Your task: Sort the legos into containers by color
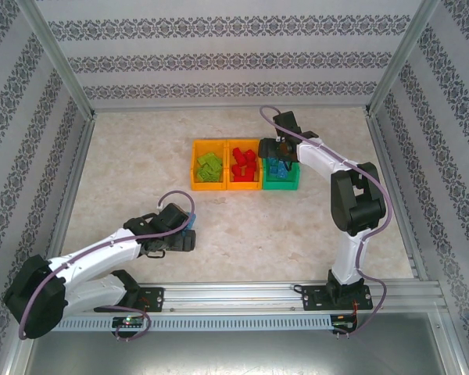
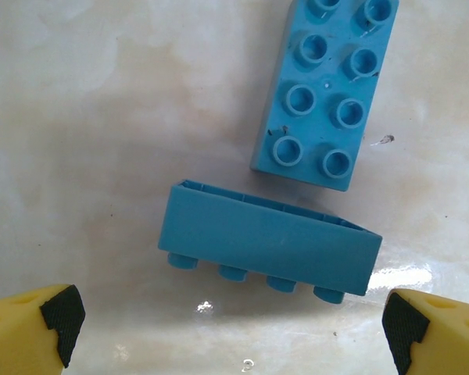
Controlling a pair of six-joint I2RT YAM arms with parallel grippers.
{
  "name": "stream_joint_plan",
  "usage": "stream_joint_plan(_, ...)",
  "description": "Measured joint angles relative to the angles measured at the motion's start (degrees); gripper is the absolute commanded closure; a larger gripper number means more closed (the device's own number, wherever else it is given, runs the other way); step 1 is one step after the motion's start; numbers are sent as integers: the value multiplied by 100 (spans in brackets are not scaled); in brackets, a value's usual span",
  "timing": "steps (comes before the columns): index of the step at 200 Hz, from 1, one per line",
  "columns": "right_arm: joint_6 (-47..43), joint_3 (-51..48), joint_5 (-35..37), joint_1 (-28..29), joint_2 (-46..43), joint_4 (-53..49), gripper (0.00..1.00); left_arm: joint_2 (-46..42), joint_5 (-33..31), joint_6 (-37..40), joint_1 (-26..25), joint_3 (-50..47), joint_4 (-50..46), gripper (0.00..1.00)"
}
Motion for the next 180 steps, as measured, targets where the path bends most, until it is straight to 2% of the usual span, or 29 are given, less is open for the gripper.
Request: stream_joint_plan(180,26,-678,-345,157,-892,52,2,557,-24,9,-35,173,164,2)
